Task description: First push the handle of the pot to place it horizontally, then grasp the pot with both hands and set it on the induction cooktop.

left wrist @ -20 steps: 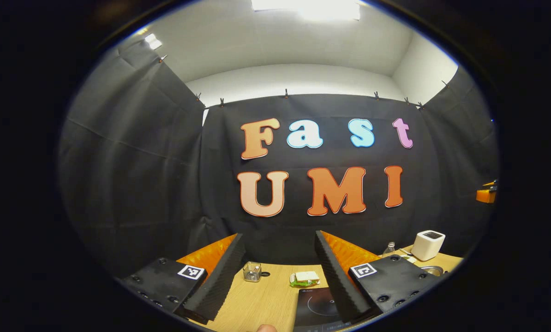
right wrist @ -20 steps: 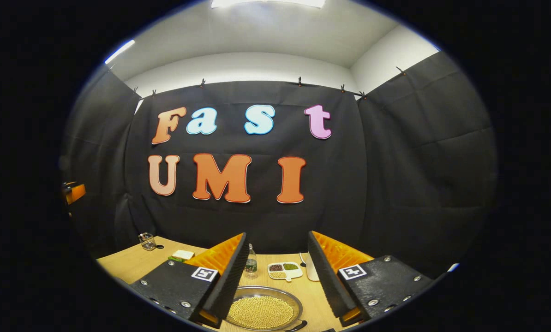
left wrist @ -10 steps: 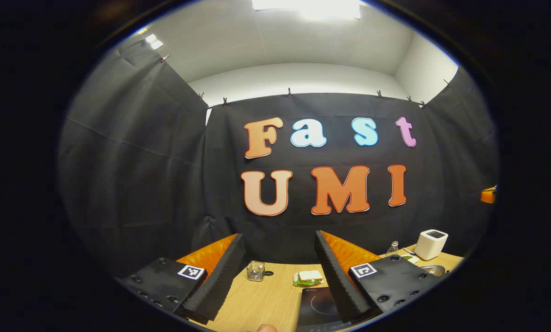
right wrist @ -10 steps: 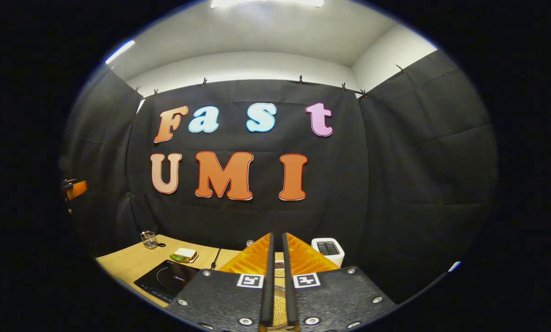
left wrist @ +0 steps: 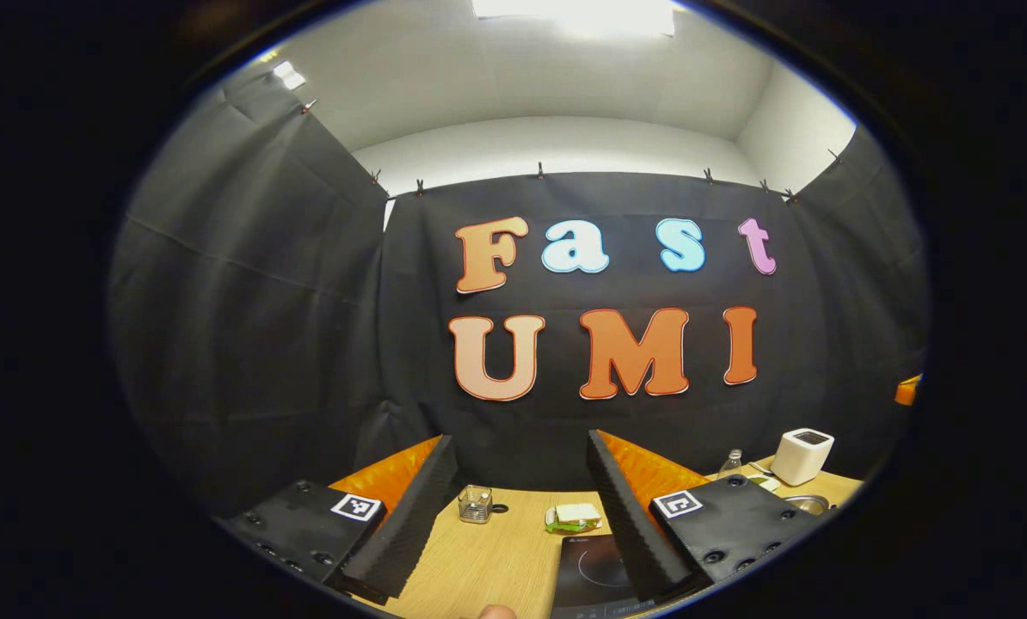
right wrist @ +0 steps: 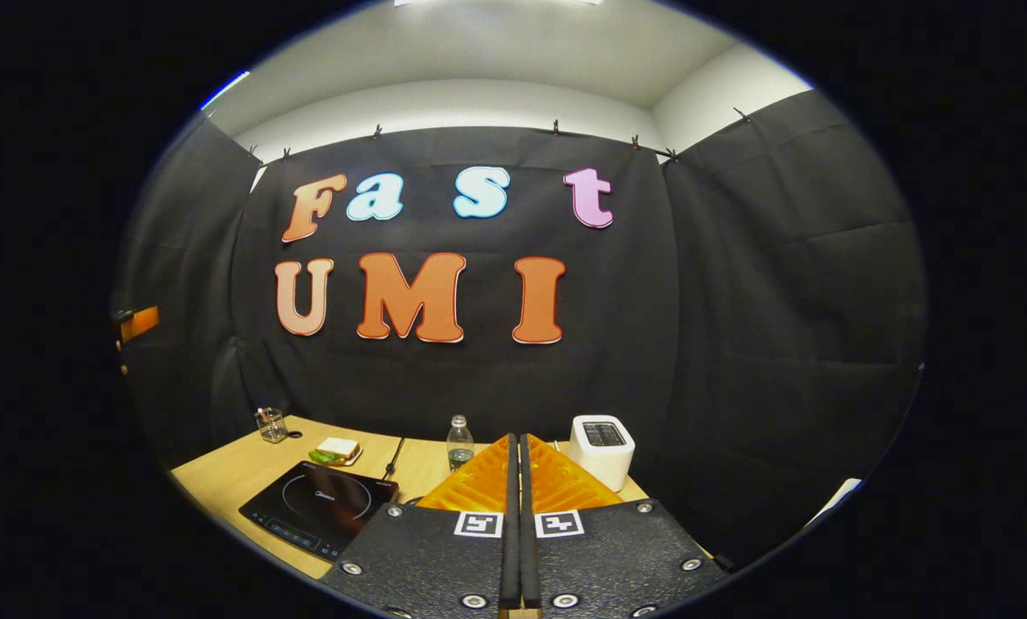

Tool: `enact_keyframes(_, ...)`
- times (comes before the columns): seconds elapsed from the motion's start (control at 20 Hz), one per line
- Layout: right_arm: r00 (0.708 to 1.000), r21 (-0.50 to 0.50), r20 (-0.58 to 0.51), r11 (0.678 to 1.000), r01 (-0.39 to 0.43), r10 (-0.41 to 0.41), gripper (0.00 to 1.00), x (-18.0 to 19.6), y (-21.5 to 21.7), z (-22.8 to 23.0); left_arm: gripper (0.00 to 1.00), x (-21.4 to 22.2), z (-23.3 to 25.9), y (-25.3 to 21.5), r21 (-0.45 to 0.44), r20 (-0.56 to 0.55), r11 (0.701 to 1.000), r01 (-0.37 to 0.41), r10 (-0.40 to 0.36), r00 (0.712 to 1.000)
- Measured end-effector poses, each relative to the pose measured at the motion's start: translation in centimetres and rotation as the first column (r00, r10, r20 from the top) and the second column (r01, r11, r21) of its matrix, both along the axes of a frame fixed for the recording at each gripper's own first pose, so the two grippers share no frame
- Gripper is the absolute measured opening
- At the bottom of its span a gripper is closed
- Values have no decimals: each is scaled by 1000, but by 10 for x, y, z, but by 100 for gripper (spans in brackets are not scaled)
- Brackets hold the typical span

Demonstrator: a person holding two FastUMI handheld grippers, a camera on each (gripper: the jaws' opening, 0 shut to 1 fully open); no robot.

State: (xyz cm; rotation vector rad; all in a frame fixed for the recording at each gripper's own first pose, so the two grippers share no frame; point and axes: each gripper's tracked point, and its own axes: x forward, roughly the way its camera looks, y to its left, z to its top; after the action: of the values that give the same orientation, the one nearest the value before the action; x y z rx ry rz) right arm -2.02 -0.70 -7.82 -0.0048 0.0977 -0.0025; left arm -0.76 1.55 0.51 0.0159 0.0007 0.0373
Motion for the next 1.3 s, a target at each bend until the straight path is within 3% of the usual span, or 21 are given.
enact_keyframes(0.65,984,6,-179,1000,-21,22,0,-32,9,-100,100,1,-6,-4,-20,-13,1000,14,-14,1000)
enact_keyframes(1.3,928,26,-370,999,-25,33,0,-47,13,-192,100,1,-10,-4,-25,-24,1000,8,-9,1000)
